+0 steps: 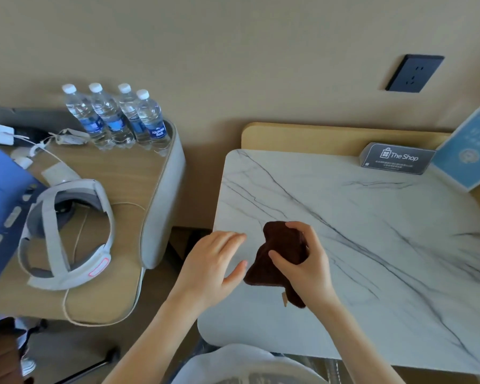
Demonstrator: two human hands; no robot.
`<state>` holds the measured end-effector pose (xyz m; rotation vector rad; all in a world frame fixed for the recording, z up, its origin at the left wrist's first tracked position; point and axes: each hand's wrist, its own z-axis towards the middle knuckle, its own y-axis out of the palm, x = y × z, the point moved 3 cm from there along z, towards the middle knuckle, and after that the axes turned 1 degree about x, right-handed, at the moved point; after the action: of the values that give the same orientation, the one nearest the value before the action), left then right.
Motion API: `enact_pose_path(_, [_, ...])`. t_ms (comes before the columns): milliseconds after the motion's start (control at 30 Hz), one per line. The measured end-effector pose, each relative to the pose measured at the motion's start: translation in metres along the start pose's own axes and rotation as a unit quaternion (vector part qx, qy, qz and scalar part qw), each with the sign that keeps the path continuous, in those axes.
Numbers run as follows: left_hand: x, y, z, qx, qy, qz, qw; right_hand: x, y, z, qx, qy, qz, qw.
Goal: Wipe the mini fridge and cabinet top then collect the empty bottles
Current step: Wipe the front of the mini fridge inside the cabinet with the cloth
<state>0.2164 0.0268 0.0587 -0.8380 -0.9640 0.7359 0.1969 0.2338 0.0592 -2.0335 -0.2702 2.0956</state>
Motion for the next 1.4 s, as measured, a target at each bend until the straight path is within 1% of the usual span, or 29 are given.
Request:
enact_pose_path(233, [0.001, -0.014, -0.034, -0.002, 0.036, 0.014, 0.999, -0.012, 0.009, -0.048, 0.053, -0.032, -0.016, 0.998])
enact_pose_path(367, [-0.006, -0.029, -0.070, -0.021, 0.056, 0.024, 0.998, -0.018, 0.025, -0.091, 0.084, -0.044, -0.033, 0.995])
enact_pose_path(533, [-0.016, -0.054, -0.149, -0.058, 0.077, 0.030, 0.995, -0.016, 0.059, -0.176, 0.123, -0.004, -0.053, 0.991])
enact_pose_path(667, [-0.022, -0.062, -0.217, -0.097, 0.084, 0.026, 0.991, -0.014, 0.091, -0.253, 0.143, 0.049, -0.043, 0.988])
enact_pose_path(800, [-0.017, -0.068, -0.267, -0.132, 0.099, 0.011, 0.986, -0.016, 0.104, -0.317, 0.165, 0.073, -0.048, 0.982])
enact_pose_path(967, [0.003, -0.086, -0.288, -0.113, 0.123, -0.020, 0.986, -0.025, 0.095, -0.367, 0.200, 0.081, -0.064, 0.974])
enact_pose_path(1167, [0.040, -0.102, -0.295, -0.073, 0.142, -0.020, 0.987, -0.027, 0.064, -0.405, 0.229, 0.057, -0.074, 0.969])
enact_pose_path(1300, [0.075, -0.087, -0.321, -0.093, 0.148, -0.024, 0.984, -0.017, 0.033, -0.442, 0.234, 0.061, -0.071, 0.968])
enact_pose_path(1400, [0.114, -0.066, -0.347, -0.113, 0.156, -0.022, 0.981, -0.005, 0.001, -0.482, 0.241, 0.057, -0.090, 0.965])
